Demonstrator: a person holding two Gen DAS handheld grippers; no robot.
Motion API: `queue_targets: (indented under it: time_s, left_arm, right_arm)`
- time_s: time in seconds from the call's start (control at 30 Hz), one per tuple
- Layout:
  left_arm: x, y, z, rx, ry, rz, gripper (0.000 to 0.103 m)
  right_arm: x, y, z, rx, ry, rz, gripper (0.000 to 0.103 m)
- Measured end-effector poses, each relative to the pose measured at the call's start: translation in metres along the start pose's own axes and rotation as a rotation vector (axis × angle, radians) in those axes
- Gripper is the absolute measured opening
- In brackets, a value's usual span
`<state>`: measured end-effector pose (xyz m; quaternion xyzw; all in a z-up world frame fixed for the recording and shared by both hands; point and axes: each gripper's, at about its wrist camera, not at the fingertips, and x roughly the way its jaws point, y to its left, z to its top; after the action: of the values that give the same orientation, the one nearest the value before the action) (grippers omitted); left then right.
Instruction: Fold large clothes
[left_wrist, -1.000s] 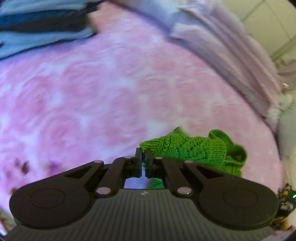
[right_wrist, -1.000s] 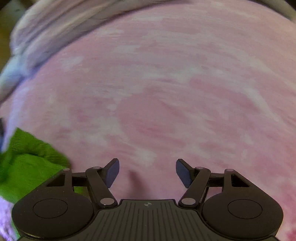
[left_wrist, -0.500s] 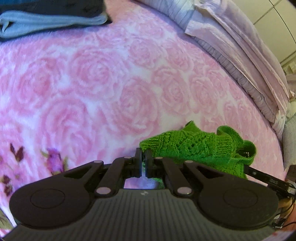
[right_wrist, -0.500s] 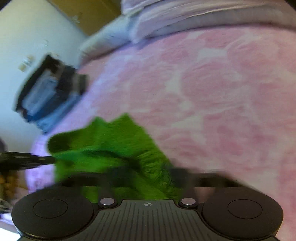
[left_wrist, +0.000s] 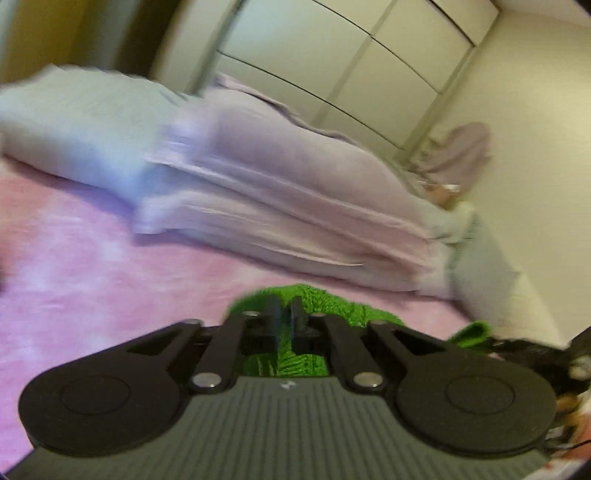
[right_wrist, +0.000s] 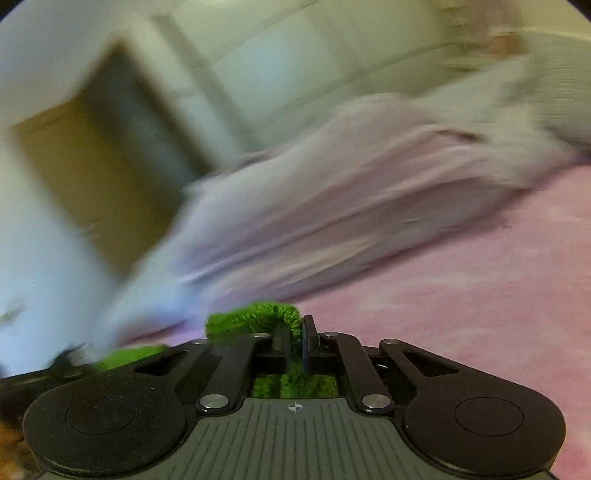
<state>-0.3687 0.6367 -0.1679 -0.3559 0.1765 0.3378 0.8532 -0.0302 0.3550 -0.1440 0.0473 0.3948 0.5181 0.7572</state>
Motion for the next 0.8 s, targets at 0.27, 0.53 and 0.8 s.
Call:
queue_targets:
  time_s: [0.27, 0.53, 0.8]
  left_arm:
    - [0.042, 0.017, -0.067, -0.026, 0.202, 0.103, 0.038]
    - [-0.004, 0.1, -0.216, -0.275, 0.464, 0.33, 0.038]
    - [-0.048, 0.104, -0.264, -0.386, 0.475, 0.363, 0.039]
  right_arm:
    - [0.023, -0.095, -0.055, 0.065, 0.303, -0.355, 0.051]
    - [-0.02, -0.119, -0.191, 0.185, 0.608, -0.222, 0.057]
    - [-0.016, -0.091, -0.241, 0.14, 0.597, -0.169, 0.025]
